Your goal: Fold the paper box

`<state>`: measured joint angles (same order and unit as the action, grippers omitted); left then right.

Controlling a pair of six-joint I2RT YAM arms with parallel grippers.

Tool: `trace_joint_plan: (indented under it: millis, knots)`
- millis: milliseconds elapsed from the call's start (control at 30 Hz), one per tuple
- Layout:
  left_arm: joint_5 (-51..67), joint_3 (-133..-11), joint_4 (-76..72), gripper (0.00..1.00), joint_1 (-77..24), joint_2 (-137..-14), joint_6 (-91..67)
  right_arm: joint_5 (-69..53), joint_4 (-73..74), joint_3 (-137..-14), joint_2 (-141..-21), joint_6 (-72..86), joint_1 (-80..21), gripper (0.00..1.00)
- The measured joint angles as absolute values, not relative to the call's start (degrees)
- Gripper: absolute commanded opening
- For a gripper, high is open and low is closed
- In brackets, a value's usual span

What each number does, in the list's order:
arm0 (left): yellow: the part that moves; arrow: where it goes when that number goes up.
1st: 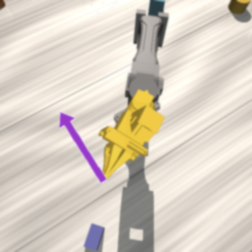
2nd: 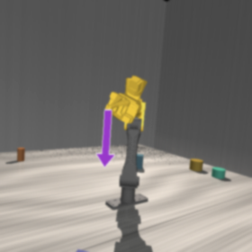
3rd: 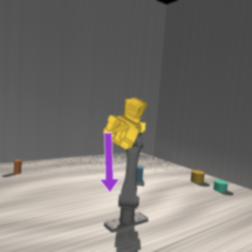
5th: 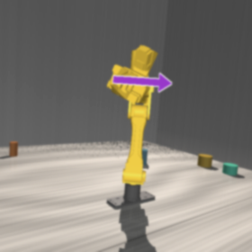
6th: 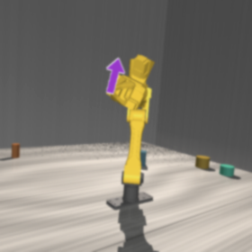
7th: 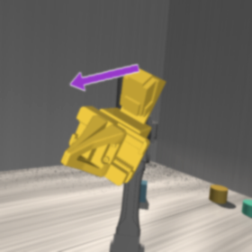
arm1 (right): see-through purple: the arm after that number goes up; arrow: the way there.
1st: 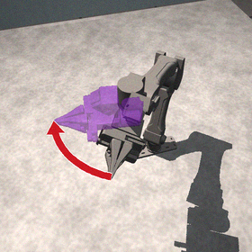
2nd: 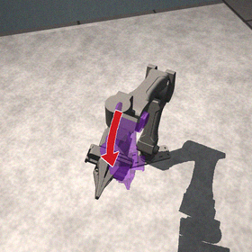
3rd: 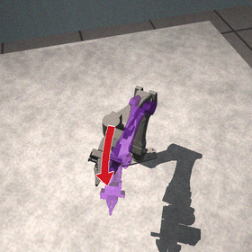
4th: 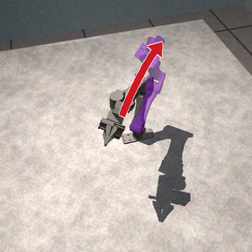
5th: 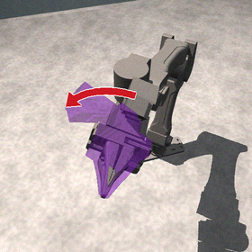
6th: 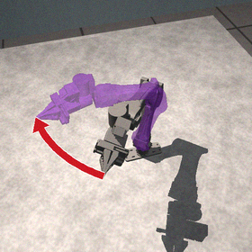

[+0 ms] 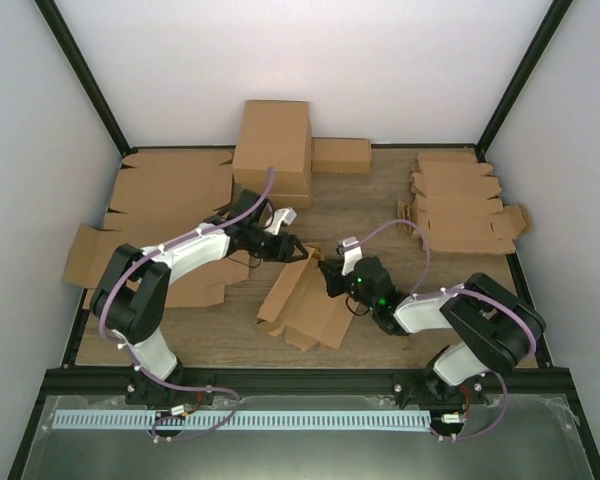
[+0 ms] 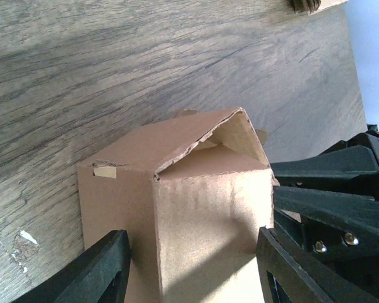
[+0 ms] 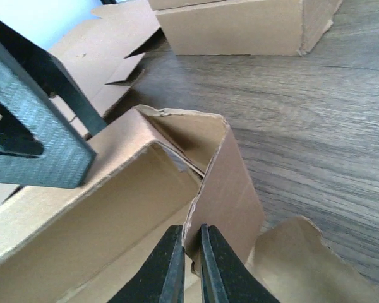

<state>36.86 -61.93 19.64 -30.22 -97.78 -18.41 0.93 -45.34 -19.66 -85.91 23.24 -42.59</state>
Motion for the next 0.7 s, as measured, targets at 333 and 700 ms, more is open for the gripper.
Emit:
trace_joint_plan:
  millis: [333, 700]
  knots:
    - [34.72, -62.96, 21.30, 0.57, -30.48, -97.89, -17.72, -4.95, -44.47, -18.94, -82.91, 24.14, -42.74, 0.21]
    - [33.26, -65.63, 25.06, 0.57, -31.33, -99.29, -15.49, -8.38, -35.48, -18.98, -78.39, 22.22, -42.44, 0.45]
